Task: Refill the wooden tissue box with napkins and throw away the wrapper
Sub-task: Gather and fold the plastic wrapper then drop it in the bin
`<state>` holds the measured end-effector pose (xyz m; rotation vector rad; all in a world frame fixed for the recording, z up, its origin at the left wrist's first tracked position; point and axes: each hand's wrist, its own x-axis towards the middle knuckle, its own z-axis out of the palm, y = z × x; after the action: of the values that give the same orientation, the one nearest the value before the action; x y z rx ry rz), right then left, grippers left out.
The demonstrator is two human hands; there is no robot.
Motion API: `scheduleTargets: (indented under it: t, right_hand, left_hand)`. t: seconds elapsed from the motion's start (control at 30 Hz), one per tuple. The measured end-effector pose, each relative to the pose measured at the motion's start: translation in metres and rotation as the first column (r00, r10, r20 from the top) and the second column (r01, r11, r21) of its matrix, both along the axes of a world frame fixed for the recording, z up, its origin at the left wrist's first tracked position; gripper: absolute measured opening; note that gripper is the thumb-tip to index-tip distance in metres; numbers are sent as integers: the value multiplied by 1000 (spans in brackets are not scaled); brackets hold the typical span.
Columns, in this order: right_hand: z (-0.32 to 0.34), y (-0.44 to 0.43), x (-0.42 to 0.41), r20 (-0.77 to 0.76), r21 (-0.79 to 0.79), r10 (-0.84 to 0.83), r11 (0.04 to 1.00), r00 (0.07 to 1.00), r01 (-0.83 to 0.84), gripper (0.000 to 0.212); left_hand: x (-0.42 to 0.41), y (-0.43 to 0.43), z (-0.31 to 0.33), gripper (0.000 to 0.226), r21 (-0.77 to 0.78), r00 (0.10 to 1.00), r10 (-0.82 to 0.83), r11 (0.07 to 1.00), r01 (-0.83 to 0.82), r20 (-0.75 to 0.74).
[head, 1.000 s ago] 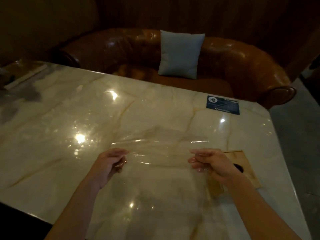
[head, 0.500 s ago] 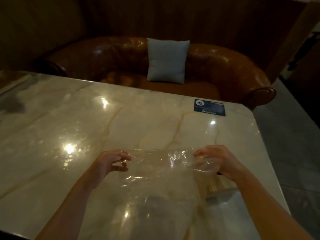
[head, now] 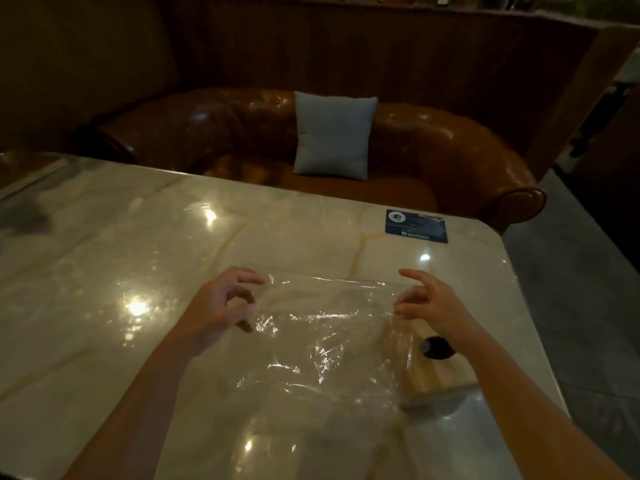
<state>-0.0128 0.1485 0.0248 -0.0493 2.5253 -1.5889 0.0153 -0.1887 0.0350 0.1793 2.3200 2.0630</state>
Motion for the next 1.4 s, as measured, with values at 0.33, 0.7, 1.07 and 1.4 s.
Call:
scheduleTargets:
  t: [0.33,0.7,1.07,1.4]
  right_hand:
    - [32,-39,-6,-80,363,418,858,905,-363,69]
    - [46,-34,14,-183,-181,279,933,943,-312,6]
    - [25,-10,29,-47,-486,-1,874,999,-22,8]
    - [12,12,36,40,-454,-150,878,988,152,4]
  left_hand:
    - [0,23,77,40,-561,888,-337,820,114,-313]
    - [-19,-18,103,45,284,989,-111,949,134,-96]
    - [-11,61,11,86,562,858,-420,803,199,296]
    - [2,104,2,17,181,974,-29,983,-12,224]
